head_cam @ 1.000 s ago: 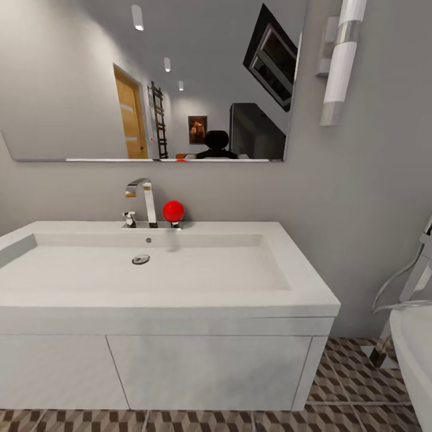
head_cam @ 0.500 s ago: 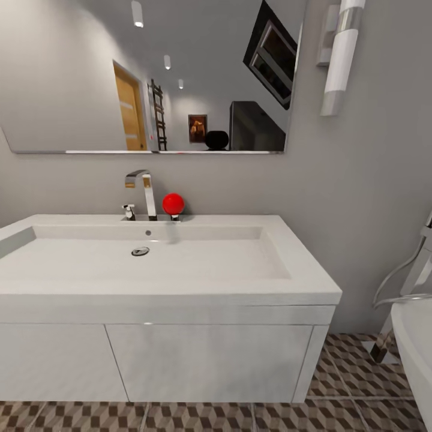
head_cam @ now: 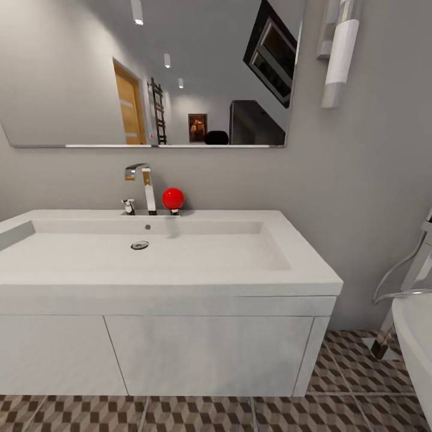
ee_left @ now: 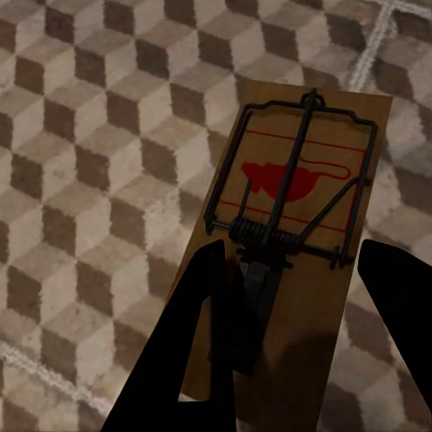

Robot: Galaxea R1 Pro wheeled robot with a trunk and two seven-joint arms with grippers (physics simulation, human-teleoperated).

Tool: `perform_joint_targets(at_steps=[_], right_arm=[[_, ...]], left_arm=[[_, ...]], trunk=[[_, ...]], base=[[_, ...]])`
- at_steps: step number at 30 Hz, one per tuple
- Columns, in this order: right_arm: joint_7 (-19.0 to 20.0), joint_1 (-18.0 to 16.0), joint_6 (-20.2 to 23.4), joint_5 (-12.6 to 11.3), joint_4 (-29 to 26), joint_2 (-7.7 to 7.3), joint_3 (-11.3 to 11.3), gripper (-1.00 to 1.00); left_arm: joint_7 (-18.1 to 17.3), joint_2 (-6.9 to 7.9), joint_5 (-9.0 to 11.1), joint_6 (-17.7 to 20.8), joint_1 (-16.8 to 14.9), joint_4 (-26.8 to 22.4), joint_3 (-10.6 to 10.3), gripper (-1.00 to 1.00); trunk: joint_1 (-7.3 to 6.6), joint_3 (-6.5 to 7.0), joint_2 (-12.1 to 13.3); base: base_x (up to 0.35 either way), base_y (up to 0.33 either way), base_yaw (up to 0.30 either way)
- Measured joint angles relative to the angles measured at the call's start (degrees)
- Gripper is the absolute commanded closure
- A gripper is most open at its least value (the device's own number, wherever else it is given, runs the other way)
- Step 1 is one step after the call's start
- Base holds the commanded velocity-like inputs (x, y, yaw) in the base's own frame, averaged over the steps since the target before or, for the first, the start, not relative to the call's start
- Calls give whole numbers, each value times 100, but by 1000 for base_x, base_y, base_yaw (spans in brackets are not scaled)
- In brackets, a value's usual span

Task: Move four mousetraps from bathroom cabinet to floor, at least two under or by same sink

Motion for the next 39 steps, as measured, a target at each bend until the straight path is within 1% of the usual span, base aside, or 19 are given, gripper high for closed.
perform_joint_targets(at_steps=[3,8,11,12,16,20,39], right_arm=[[0,0,1,0,0,0,4,100],[0,0,-5,0,0,0,2,100],[0,0,-6,0,0,0,0,100],[0,0,-6,0,0,0,0,100],[0,0,-5,0,0,0,0,100],[0,0,-5,0,0,0,0,100],[0,0,-5,0,0,0,-1,100]], left_arm=[[1,-4,0,0,0,0,-4,100],[-19,31,3,-32,0,0,15,100],[-19,5,0,-33,0,0,13,100],[-15,1,0,-29,0,0,-8,100],[-21,-8,4,-18,0,-3,-207,100],[-27,-18,16,0,0,-8,-261,100],[28,-22,18,-13,0,-8,-254,100]], trunk=[[0,0,0],[0,0,0],[-2,0,0],[-2,0,0],[0,0,0],[0,0,0],[417,-341,-761]], base=[[0,0,0],[0,0,0],[159,0,0],[192,0,0],[67,0,0],[7,0,0],[0,0,0]])
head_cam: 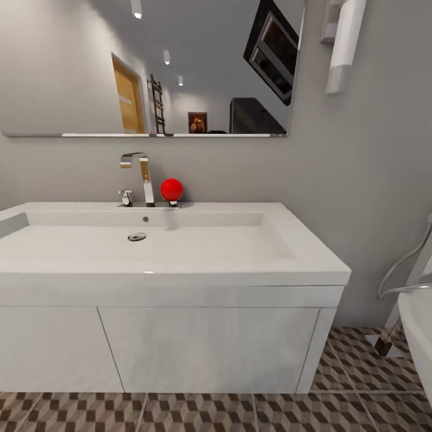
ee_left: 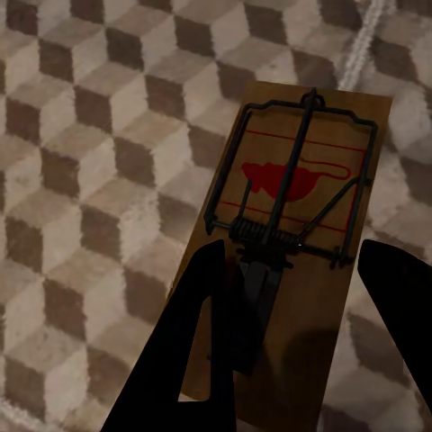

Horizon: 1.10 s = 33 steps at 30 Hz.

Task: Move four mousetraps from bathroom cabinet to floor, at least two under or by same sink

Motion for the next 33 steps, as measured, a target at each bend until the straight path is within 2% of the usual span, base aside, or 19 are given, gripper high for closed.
perform_joint_targets(at_steps=[8,21,33], right_arm=[[0,0,0,0,0,0,0,100],[0,0,0,0,0,0,0,100],[0,0,-1,0,0,0,1,100]], left_arm=[[7,0,8,-1,0,0,0,100],[-10,0,8,17,0,0,0,100],[-44,-9,0,26,0,0,-11,100]], trunk=[[176,-144,-321],[211,-432,-340],[210,-432,-341]], base=[[0,0,0],[0,0,0],[0,0,0]])
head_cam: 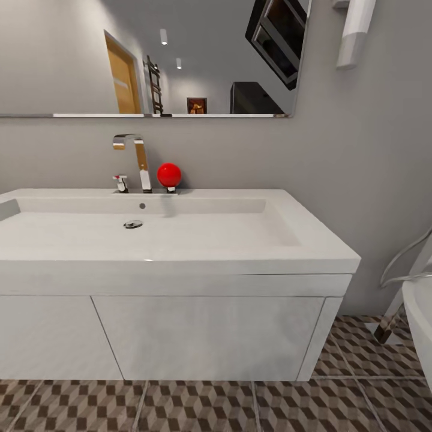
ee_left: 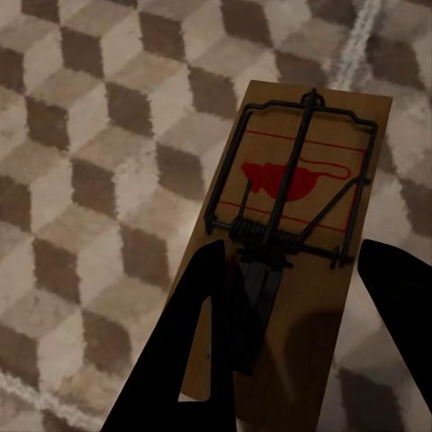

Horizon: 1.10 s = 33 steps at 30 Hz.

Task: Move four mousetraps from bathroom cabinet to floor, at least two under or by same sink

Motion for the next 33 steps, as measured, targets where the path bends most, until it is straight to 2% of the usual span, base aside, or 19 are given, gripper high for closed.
perform_joint_targets(at_steps=[19,21,23,25,27,30,33], right_arm=[[1,0,33,0,-159,0,-16,100],[2,-3,36,3,-284,6,-13,100],[-4,-6,40,-2,-417,19,-11,100],[-7,-6,45,-2,-512,25,-9,100],[-9,-6,48,0,-564,30,-7,100],[-10,-17,161,0,-611,41,-6,100],[-1,-22,621,1,-830,46,-4,100]], left_arm=[[-32,56,-6,27,0,-157,16,100],[-26,60,-19,287,-15,-173,18,100],[-12,90,-43,899,-44,-303,22,100],[-24,184,-55,1514,-65,-600,26,100],[-24,280,-63,1867,-72,-848,24,100],[-57,338,-55,2012,-74,-978,35,100],[-72,362,-59,2067,-75,-1197,45,100]], trunk=[[0,0,0],[0,0,0],[0,0,0],[0,0,0],[0,0,0],[0,0,0],[0,0,0]], base=[[0,0,0],[0,0,0],[0,0,0],[0,0,0],[0,0,0],[0,0,0],[0,0,0]])
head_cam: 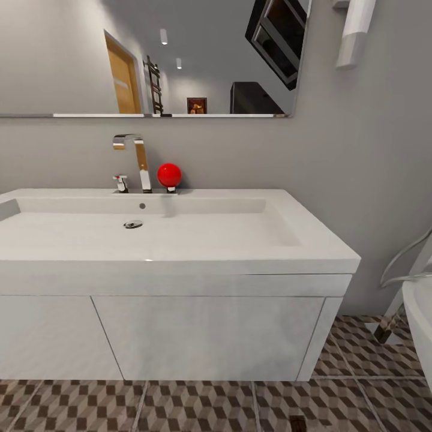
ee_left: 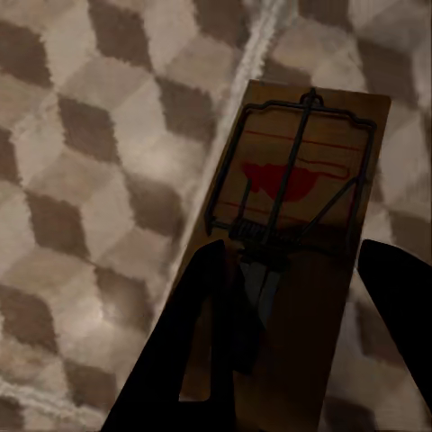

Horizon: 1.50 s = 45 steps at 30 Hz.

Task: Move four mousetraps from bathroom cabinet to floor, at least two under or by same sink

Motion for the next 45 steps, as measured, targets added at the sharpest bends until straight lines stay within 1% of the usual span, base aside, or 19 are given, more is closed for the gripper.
perform_joint_targets(at_steps=[2,4,5,6,7,8,9,11,14,19,20,21,23,26,30,33,41,45], right_arm=[[5,-1,172,0,-76,1,-1,100],[7,-1,257,0,-156,1,2,100],[7,-1,280,0,-190,3,1,100],[5,-1,297,0,-219,6,1,100],[5,-1,307,0,-242,7,1,100],[4,-1,320,0,-275,9,1,100],[3,-1,322,0,-296,9,0,100],[2,-1,330,0,-330,10,0,100],[6,-10,334,1,-392,16,3,100],[9,-18,335,-15,-536,20,-7,100],[10,-18,335,-20,-541,20,-9,100],[11,-18,335,-23,-545,20,-10,100],[2,-18,319,-25,-547,32,-11,100],[-8,-18,290,-41,-543,47,-9,100],[14,-18,305,-59,-528,53,-8,100],[17,-18,311,-70,-525,53,-9,100],[14,-17,312,-66,-524,53,-9,100],[14,-18,312,-65,-524,53,-9,100]], left_arm=[[3,40,-11,28,0,-268,5,100],[-4,159,-15,62,-6,-481,9,100],[-6,272,-19,187,-39,-618,12,100],[-3,349,-19,359,-75,-711,9,100],[-7,418,-18,562,-113,-786,11,100],[-11,507,-18,861,-183,-885,12,100],[-3,553,-18,1023,-240,-946,13,100],[30,601,-24,1199,-338,-1013,18,100],[59,624,-30,1307,-461,-1049,21,100],[58,634,-36,1357,-724,-1067,22,100],[59,631,-36,1393,-764,-1065,22,100],[67,622,-37,1510,-797,-1062,21,100],[117,608,-41,1706,-821,-1056,18,100],[170,599,-42,1776,-831,-1051,21,100],[165,576,-34,1695,-833,-1050,32,100],[158,564,-29,1529,-833,-1035,59,100],[172,558,-30,1263,-833,-1002,49,100],[179,552,-31,1226,-833,-997,41,100]], trunk=[[0,0,0],[0,0,0],[0,0,0],[0,0,0],[0,0,0],[0,0,0],[0,0,0],[0,0,0],[0,0,0],[0,0,0],[0,0,0],[0,0,0],[0,0,0],[0,0,0],[0,0,0],[0,0,0],[21,-177,-10],[31,-266,-15]], base=[[0,0,0],[0,0,0],[0,0,0],[0,0,0],[0,0,0],[0,0,0],[0,0,0],[0,0,0],[0,0,0],[0,0,0],[0,0,0],[0,0,0],[0,0,0],[0,0,0],[0,0,0],[0,0,0],[0,0,0],[0,0,0]])
